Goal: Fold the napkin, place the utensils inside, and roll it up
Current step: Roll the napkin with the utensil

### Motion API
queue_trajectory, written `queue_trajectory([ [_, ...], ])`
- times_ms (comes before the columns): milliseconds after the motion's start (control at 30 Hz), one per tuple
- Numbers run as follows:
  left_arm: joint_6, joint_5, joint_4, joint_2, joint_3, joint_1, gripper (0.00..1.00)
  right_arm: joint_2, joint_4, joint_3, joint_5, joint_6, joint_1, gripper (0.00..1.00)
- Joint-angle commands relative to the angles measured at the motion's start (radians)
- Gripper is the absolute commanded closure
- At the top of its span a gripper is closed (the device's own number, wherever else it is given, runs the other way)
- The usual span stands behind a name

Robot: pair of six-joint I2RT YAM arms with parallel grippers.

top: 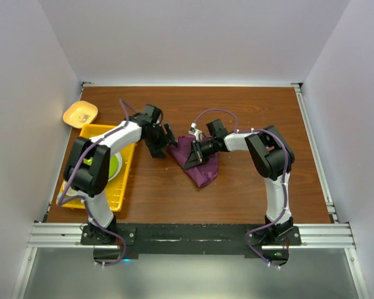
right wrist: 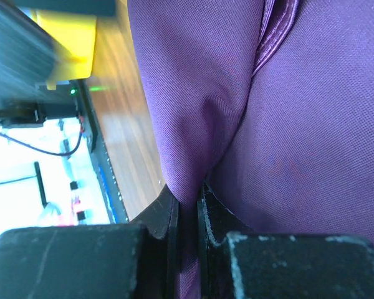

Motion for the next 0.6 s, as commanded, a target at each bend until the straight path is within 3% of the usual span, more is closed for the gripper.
queue_trajectory([
  [0,-0.184,-0.083,-0.129,0.067,0.056,-0.041,0.24,0.049,-0.117,0.017,0.042,-0.063,0.006,1.00],
  [267,-0.302,-0.112,-0.107,0.183,0.089,-0.069,0.25,0.037,-0.095,0.014,0.081,-0.046,0.006,1.00],
  [367,-0.325,-0.135,-0.092,0.203,0.092,-0.077,0.31,0.029,-0.098,0.017,0.091,-0.050,0.006,1.00],
  [567,-0.330,-0.204,-0.086,0.245,0.122,-0.077,0.53,0.026,-0.158,0.040,0.111,-0.095,0.008,1.00],
])
